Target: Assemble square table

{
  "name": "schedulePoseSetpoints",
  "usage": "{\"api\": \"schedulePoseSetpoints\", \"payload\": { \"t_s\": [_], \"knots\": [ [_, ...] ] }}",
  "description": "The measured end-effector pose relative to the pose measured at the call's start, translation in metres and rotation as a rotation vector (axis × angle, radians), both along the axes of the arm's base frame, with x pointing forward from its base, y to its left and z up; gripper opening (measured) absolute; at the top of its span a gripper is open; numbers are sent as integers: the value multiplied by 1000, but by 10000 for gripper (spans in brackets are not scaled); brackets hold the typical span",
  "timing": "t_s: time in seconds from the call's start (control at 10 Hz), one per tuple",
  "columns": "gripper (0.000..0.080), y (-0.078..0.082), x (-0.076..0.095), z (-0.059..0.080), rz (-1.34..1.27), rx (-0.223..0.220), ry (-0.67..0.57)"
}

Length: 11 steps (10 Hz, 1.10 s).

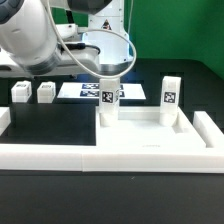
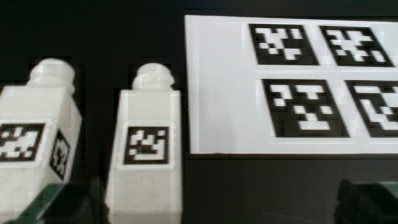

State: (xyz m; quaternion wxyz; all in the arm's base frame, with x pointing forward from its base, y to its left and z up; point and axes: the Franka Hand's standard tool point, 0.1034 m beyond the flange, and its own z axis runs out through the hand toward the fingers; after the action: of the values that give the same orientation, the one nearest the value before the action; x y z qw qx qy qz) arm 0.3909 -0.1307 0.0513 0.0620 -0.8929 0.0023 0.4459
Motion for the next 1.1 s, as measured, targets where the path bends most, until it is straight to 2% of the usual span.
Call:
{"api": "schedulePoseSetpoints", "payload": {
  "t_s": [0.1,0.5,0.6,0.7,0.9,1.1],
  "knots": [
    [649,-8,0,3,9,14,-9],
    [649,-17,-5,-14,11,20,-25],
    [649,-8,-17,-27,17,17,-40],
    [649,-3,-25,-30,20,24,-24],
    [649,0,-25,-37,31,23,-30],
    [649,2,-25,-38,43,30,-34]
  ]
}}
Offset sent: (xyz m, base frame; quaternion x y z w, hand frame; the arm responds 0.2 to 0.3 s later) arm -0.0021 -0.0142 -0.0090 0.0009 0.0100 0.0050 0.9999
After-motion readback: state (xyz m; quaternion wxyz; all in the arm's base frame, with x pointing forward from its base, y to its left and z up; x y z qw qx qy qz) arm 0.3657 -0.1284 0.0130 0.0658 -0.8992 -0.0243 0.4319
